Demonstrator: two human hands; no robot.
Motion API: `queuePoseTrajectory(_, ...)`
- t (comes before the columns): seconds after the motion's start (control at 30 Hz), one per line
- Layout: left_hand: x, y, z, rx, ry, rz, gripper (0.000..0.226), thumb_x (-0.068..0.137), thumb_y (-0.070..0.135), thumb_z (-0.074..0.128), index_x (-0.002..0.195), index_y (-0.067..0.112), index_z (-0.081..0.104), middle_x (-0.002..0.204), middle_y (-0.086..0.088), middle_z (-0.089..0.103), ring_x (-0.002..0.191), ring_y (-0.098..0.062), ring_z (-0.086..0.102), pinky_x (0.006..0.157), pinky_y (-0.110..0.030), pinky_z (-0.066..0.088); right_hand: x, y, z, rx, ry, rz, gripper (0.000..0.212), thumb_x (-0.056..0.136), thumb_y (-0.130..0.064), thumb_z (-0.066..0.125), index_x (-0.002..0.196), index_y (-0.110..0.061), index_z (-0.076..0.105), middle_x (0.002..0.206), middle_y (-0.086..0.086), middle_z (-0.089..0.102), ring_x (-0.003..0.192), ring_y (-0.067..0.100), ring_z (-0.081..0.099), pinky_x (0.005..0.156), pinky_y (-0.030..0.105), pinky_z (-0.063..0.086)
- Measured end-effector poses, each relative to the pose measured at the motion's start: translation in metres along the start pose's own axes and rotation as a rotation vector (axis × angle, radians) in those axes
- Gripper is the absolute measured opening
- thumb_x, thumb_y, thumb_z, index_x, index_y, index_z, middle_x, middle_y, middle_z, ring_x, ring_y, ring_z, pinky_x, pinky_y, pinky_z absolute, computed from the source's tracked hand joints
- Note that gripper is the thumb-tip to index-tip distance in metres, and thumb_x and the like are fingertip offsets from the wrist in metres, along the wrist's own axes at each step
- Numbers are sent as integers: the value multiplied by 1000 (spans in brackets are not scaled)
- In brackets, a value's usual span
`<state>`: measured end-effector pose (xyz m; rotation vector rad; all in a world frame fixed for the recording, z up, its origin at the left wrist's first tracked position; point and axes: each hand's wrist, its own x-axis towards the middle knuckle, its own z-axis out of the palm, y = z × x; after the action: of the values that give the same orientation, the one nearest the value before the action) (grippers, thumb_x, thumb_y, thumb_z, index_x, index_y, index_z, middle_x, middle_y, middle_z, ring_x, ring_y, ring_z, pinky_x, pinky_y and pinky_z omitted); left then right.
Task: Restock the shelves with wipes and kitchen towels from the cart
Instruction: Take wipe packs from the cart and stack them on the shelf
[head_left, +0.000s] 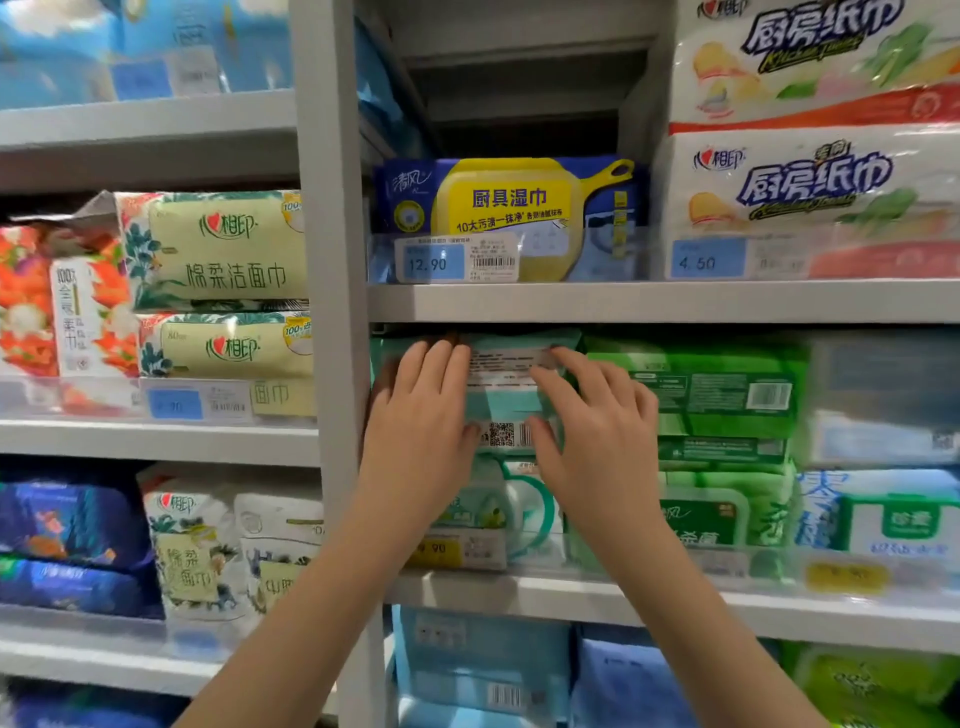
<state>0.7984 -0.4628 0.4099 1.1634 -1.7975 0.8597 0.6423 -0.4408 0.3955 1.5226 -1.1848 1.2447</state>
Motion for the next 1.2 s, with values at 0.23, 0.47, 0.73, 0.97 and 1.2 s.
queuePoseTrajectory(0.23, 8, 3, -6, 25, 85, -29, 53, 66, 29, 81, 112, 11, 62, 103, -6, 59, 101, -29, 55, 77, -40, 44, 2, 2, -3, 64, 28, 30, 38, 78, -19, 65, 116, -12, 65, 123, 9, 62, 107, 21, 52, 88, 35, 35)
queuePoseTrajectory(0.47, -6, 5, -8, -89, 188, -33, 41, 71, 22, 78, 107, 9, 64, 124, -9, 62, 120, -34, 54, 98, -39, 27, 10, 2, -13, 143, -34, 85, 47, 75, -28, 65, 119, -10, 64, 126, 14, 60, 103, 33, 62, 83, 44, 46)
queuePoseTrajectory(0.73, -3, 9, -24, 4, 105, -50, 56, 60, 22, 86, 107, 11, 58, 103, -3, 66, 97, -28, 62, 86, -33, 28, 19, 12, -31, 202, -329, 119, 72, 87, -37, 65, 148, -20, 30, 150, 3, 36, 135, 24, 34, 106, 41, 28)
queuePoseTrajectory(0.97, 0, 3, -32, 111, -11, 23, 87, 52, 36, 89, 129, 14, 55, 106, -5, 59, 97, -30, 58, 87, -42, 37, 12, 16, -30, 425, -181, 104, 48, 73, -20, 80, 116, -16, 60, 111, -3, 60, 94, 20, 59, 84, 36, 41)
queuePoseTrajectory(1.2, 27, 7, -49, 15, -360, 202, 97, 73, 42, 76, 150, 27, 18, 154, 9, 21, 139, -15, 19, 112, -35, 13, 1, 19, -39, 766, -135, 164, 50, 73, -26, 73, 118, -14, 58, 106, -6, 58, 90, 4, 53, 81, 16, 48)
